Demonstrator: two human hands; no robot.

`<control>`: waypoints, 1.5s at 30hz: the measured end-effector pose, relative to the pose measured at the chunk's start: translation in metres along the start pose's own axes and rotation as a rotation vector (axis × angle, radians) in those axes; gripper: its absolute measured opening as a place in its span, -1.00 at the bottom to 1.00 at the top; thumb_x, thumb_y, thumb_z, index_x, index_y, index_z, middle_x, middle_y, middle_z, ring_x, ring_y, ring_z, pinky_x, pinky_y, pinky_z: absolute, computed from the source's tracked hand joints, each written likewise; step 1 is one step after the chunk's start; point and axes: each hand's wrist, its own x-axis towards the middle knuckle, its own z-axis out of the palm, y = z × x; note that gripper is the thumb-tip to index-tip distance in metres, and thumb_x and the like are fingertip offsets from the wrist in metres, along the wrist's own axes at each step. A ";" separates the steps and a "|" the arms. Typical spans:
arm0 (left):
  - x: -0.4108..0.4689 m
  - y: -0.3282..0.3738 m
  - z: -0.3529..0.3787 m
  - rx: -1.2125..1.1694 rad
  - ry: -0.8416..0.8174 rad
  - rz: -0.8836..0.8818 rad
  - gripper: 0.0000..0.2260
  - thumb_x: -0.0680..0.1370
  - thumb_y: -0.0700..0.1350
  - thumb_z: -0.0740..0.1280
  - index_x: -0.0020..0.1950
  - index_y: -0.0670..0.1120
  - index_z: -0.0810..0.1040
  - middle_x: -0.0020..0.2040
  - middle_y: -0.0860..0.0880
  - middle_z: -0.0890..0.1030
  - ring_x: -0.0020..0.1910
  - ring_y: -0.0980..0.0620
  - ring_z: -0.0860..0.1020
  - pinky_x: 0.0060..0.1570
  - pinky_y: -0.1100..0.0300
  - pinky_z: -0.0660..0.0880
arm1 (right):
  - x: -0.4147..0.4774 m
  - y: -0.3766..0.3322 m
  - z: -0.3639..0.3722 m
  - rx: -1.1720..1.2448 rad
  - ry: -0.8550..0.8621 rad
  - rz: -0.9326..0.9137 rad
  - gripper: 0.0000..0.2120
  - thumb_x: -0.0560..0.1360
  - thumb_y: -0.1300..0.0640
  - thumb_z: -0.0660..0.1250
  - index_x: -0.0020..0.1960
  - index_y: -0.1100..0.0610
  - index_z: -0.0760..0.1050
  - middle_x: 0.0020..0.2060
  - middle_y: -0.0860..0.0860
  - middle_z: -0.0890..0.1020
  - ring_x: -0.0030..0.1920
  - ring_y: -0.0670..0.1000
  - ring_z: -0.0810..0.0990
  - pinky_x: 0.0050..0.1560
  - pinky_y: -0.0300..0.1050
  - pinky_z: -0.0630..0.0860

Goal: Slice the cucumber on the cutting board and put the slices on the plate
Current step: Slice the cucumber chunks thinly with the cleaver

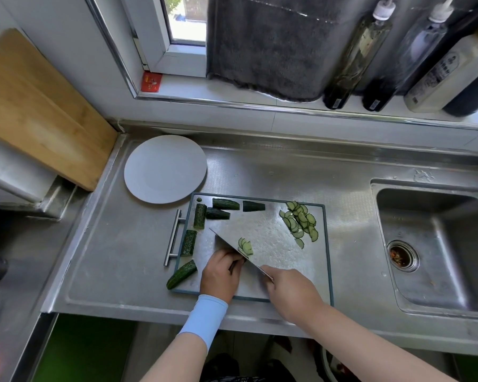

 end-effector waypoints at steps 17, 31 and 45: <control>0.001 0.001 -0.002 0.032 0.046 0.023 -0.81 0.30 -0.32 0.56 -0.17 -0.12 0.68 -0.14 -0.06 0.65 -0.11 0.06 0.51 -0.07 0.35 0.41 | -0.010 -0.002 -0.002 -0.032 0.041 -0.030 -0.70 0.64 0.07 0.11 0.31 -0.13 0.47 -0.17 0.00 0.65 -0.16 0.08 0.56 -0.12 -0.04 0.55; 0.002 0.003 -0.005 0.007 0.013 0.014 -0.83 0.32 -0.32 0.55 -0.18 -0.12 0.67 -0.14 -0.02 0.64 -0.10 0.09 0.53 0.02 0.53 0.31 | -0.019 0.010 -0.004 -0.042 0.004 -0.003 -0.71 0.65 0.09 0.09 0.26 -0.13 0.48 -0.23 -0.03 0.62 -0.27 0.02 0.51 -0.28 -0.14 0.43; -0.001 -0.002 -0.005 0.010 -0.009 0.102 -0.81 0.33 -0.35 0.52 -0.13 -0.15 0.66 -0.11 -0.04 0.61 -0.06 0.01 0.56 0.02 0.39 0.42 | 0.012 -0.013 0.003 0.015 -0.002 0.011 -0.70 0.63 0.09 0.09 0.24 -0.08 0.52 -0.17 0.04 0.66 -0.15 0.12 0.59 -0.09 -0.01 0.57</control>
